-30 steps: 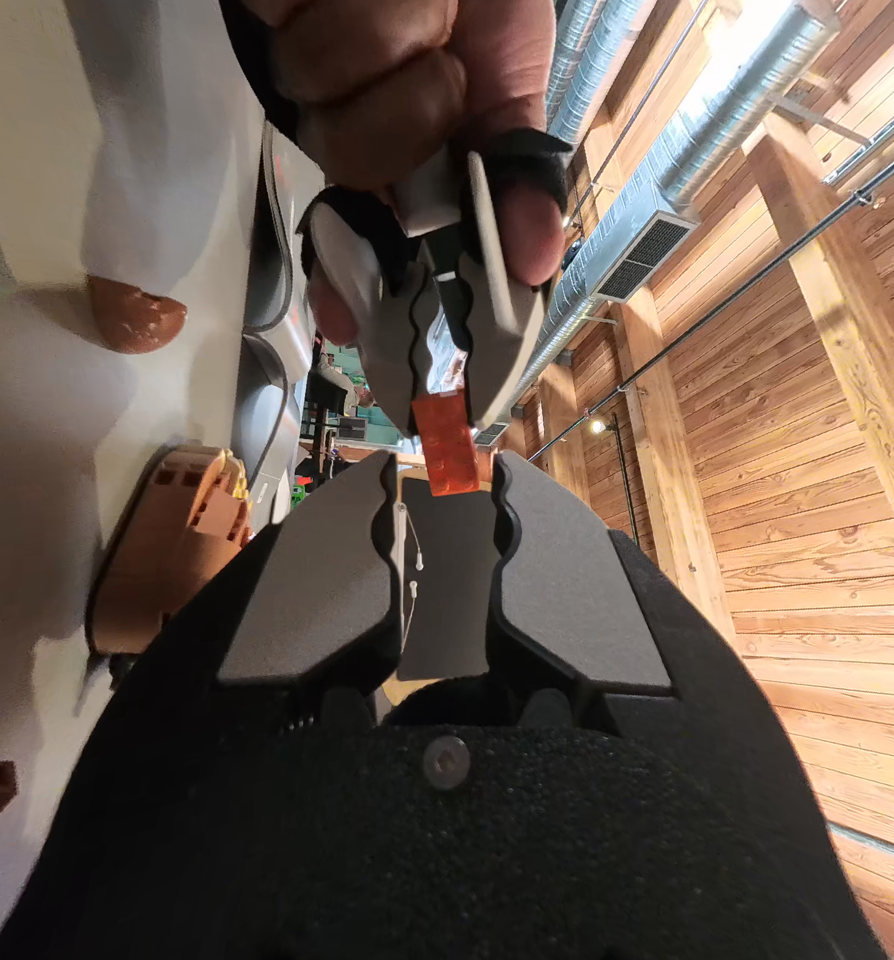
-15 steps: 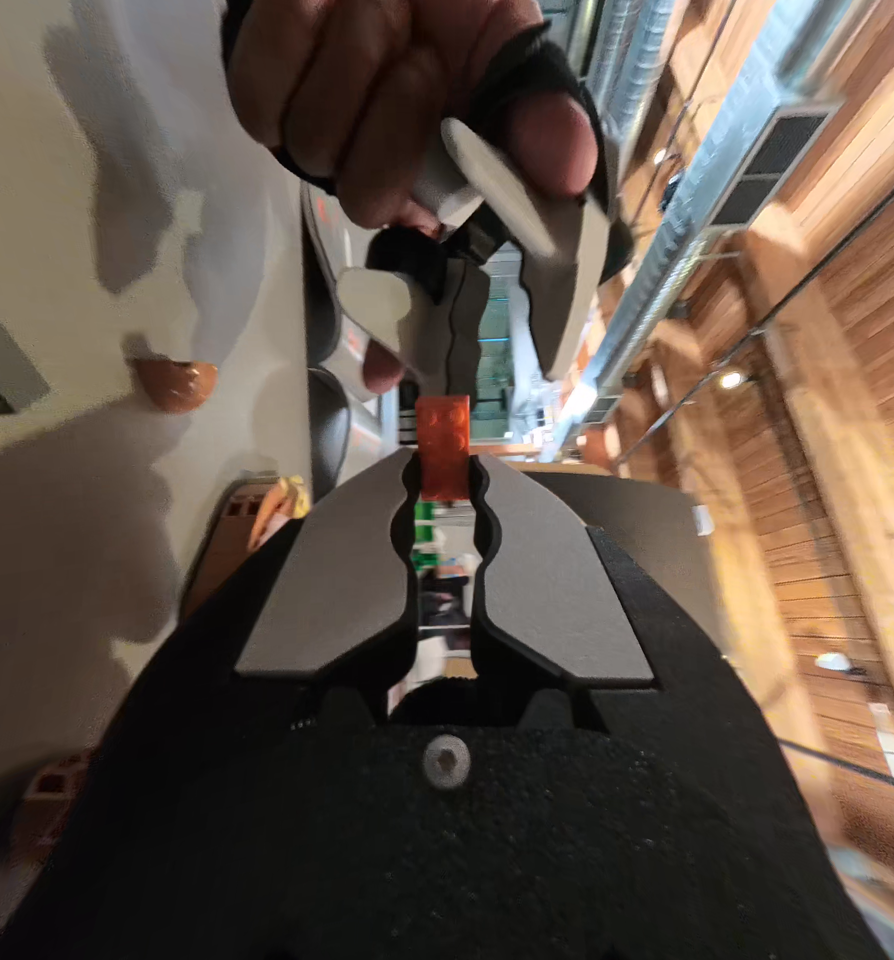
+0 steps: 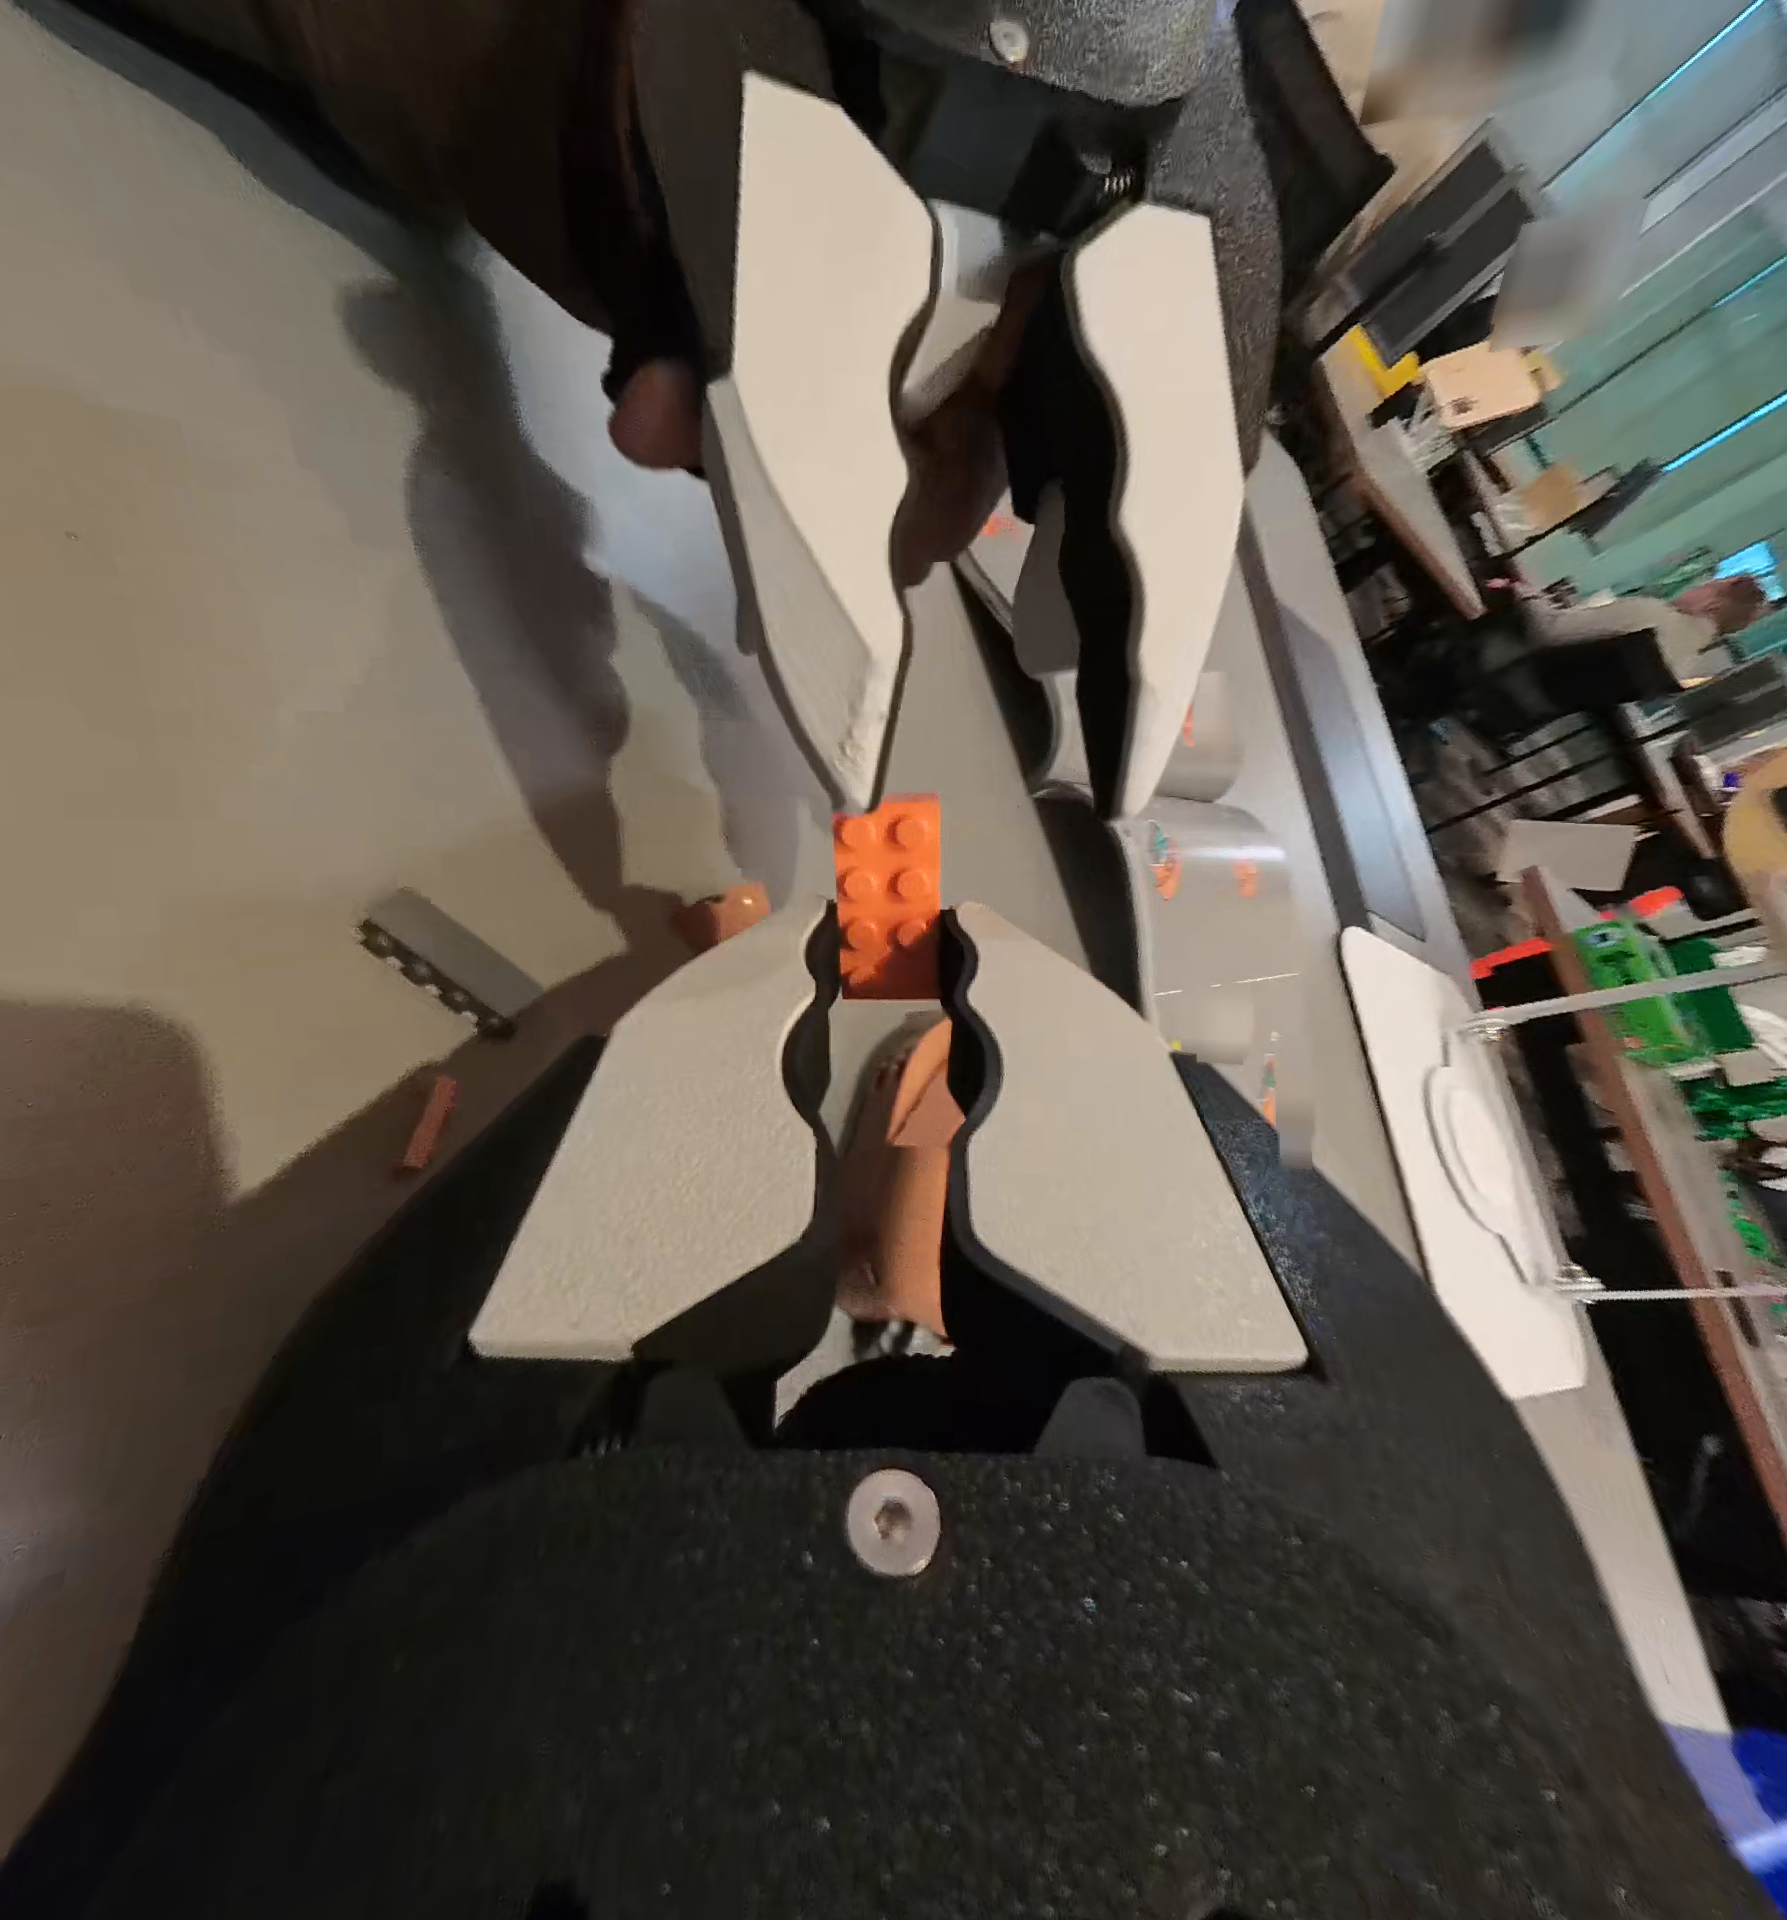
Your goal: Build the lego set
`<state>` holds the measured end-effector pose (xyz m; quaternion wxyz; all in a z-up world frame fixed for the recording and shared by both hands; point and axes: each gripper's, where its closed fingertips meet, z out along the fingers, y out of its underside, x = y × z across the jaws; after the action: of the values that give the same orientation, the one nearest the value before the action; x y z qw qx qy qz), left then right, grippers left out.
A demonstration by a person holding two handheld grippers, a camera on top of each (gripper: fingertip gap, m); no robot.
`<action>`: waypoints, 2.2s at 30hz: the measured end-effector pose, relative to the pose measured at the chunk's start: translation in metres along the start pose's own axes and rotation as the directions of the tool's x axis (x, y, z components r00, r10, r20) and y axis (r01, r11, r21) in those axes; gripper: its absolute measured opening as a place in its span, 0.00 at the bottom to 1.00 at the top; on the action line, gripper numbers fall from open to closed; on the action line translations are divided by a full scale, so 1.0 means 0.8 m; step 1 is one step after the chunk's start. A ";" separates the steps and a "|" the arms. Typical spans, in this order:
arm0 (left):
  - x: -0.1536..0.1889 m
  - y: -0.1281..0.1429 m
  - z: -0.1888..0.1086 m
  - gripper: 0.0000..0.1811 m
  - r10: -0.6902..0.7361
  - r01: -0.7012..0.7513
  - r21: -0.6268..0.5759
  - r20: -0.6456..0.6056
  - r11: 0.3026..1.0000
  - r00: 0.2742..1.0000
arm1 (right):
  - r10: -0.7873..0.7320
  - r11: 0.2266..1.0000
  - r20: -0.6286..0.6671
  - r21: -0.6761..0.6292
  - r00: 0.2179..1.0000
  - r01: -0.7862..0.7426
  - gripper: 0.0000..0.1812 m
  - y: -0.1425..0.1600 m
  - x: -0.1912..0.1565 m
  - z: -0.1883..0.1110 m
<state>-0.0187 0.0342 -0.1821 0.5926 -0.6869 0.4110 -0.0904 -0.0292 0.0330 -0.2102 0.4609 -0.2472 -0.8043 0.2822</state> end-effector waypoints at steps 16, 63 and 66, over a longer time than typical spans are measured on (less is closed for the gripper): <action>0.029 0.007 0.008 0.09 0.189 -0.193 -0.057 -0.062 0.980 0.980 | 0.087 0.996 0.087 -0.015 0.992 -0.086 0.10 0.000 -0.014 -0.002; 0.007 -0.015 -0.015 0.11 -0.249 0.283 0.172 -0.199 0.943 0.948 | 0.504 0.810 0.168 0.249 0.847 -0.532 0.09 -0.038 0.012 -0.024; 0.014 -0.010 -0.008 0.11 -0.238 0.269 0.141 -0.201 0.953 0.950 | 0.498 0.817 0.164 0.240 0.852 -0.524 0.09 -0.037 0.010 -0.022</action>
<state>-0.0120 0.0216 -0.1769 0.5913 -0.6709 0.3625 -0.2624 -0.0212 0.0210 -0.1781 0.3599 -0.3735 -0.6817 0.5160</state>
